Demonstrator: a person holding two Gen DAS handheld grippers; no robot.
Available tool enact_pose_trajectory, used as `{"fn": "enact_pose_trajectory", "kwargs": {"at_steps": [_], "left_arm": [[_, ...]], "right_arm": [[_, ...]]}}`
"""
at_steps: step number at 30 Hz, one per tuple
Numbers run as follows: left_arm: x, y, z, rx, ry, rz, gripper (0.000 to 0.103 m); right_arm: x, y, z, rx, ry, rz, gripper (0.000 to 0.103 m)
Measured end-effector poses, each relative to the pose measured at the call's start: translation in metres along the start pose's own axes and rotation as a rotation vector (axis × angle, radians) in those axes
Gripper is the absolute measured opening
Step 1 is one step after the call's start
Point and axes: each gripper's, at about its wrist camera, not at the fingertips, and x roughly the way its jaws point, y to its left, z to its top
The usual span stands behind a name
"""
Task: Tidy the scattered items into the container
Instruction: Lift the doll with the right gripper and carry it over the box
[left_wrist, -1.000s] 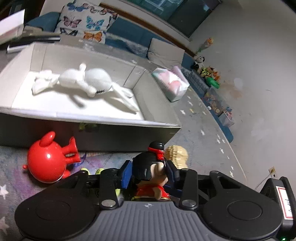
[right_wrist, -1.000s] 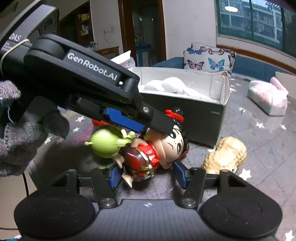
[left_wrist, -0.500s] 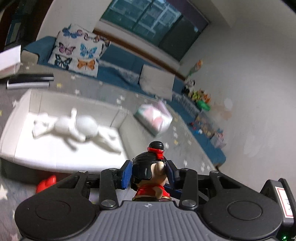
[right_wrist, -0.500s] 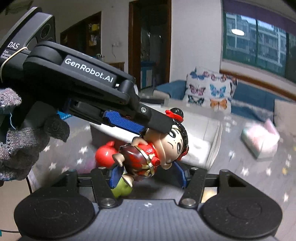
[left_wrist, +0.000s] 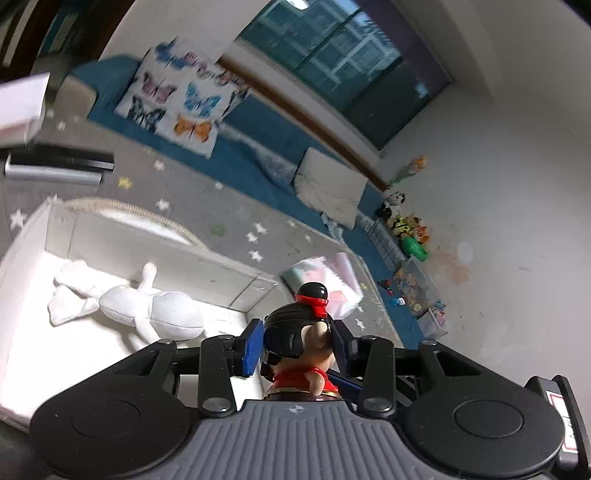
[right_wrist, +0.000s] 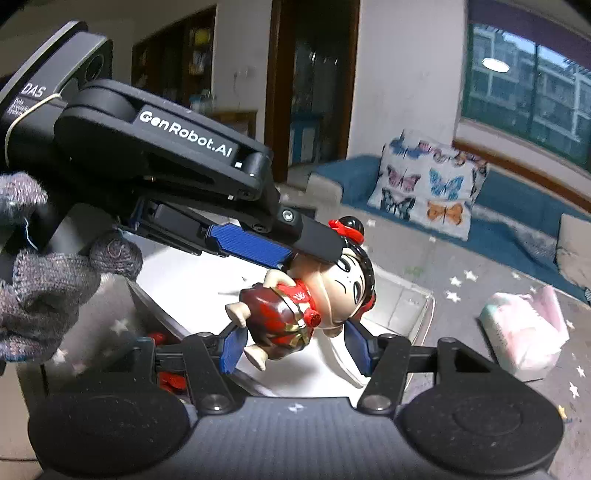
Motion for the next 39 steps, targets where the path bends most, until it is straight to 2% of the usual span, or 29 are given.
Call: {"fn": "enact_pose_trajectory", "kwargs": {"at_steps": [9,17,22,25,33,39], "left_arm": [[0.039,0.045,0.000,-0.156,0.090,0.016,0.043],[0.056,0.064,-0.006,-0.214,0.121,0.022,0.043],[0.058,0.070,-0.008,-0.241,0.125,0.009,0.043],[0.058,0.072,-0.010,-0.243,0.132,0.014,0.041],[0.058,0.072,-0.014,-0.245,0.135,0.028,0.041],[0.051,0.068,-0.017,-0.230,0.123,0.032,0.041]], "right_arm": [[0.049,-0.012,-0.004,-0.010,0.180,0.055,0.059],[0.071,-0.014,-0.007,-0.008,0.258,0.063,0.060],[0.071,-0.013,-0.009,-0.001,0.263,0.064,0.062],[0.068,-0.015,-0.008,-0.004,0.250,0.046,0.072],[0.054,-0.014,-0.006,-0.021,0.218,0.030,0.074],[0.028,-0.007,-0.005,-0.023,0.134,-0.004,0.074]]}}
